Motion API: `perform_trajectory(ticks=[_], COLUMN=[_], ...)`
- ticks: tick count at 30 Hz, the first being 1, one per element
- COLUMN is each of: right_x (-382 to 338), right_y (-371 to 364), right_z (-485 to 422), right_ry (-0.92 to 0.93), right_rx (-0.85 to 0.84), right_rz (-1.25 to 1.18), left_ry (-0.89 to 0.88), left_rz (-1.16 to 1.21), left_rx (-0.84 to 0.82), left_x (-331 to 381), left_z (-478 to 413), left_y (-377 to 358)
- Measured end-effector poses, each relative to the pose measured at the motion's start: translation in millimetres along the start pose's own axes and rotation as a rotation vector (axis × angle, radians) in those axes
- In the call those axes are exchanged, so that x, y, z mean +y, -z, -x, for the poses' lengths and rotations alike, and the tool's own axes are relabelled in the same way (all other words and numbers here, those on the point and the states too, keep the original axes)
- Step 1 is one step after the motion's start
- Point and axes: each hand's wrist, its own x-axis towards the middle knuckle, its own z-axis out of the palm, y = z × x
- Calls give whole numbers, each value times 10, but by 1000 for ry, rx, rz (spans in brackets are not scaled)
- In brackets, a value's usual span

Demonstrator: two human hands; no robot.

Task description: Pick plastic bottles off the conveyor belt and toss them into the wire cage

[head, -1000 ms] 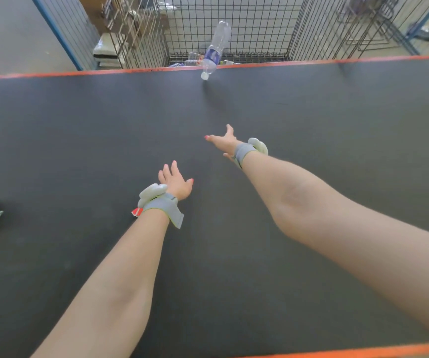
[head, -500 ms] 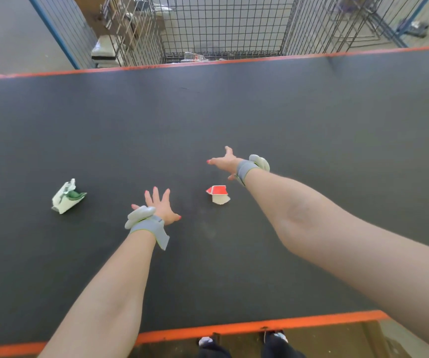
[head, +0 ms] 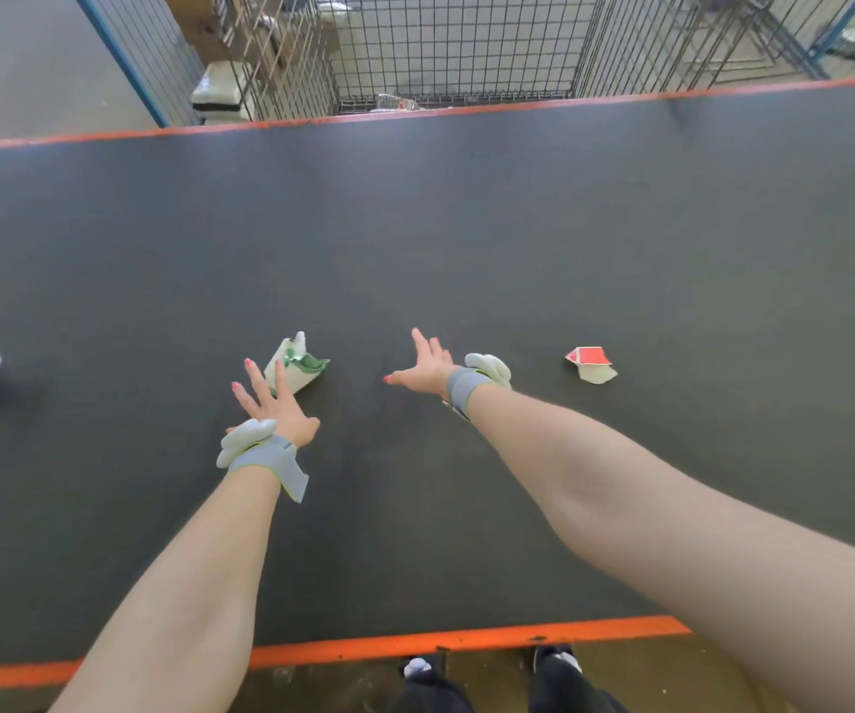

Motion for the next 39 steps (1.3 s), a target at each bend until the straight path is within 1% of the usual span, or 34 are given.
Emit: perform_trajectory(ticks=[2, 4, 6, 7, 10, 12, 14, 16, 20, 24, 29, 33, 35, 37, 39], right_x=[-84, -152, -167, -140, 56, 187, 244, 249, 142, -114, -423, -499, -509, -495, -464], right_y=[-27, -91, -149, -166, -135, -34, 74, 130, 188, 115, 0, 30, 114, 267, 463], right_z=[-50, -96, -129, -140, -166, -165, -164, -175, -184, -187, -274, -386, -454, -548, -649], right_ry=[71, 140, 203, 219, 176, 102, 49, 28, 57, 81, 144, 151, 143, 126, 93], right_rx=[-35, -64, -85, -96, -72, 26, 107, 146, 158, 127, 5, -17, -1, 28, 70], right_rz=[-10, 31, 83, 108, 222, 241, 188, 185, 354, 401, 279, 230, 206, 170, 123], left_ry=[-79, -195, -261, -264, -247, -244, -192, -138, -64, 5, 110, 137, 138, 97, 27], left_rz=[-7, -12, 74, 135, 274, 259, 203, 150, 107, 19, -29, 103, 122, 164, 337], left_rx=[-64, -187, -292, -291, -127, -62, -57, -51, 4, 8, 27, -32, -23, -45, -114], left_x=[75, 197, 322, 365, 459, 487, 472, 438, 368, 201, -84, -71, 51, 240, 509], left_z=[-89, -139, -131, -113, -67, -62, -87, -121, -125, -161, -282, -363, -421, -565, -752], left_y=[-68, -132, -179, -200, -202, -189, -156, -138, -66, 54, 146, 55, 12, 70, 206])
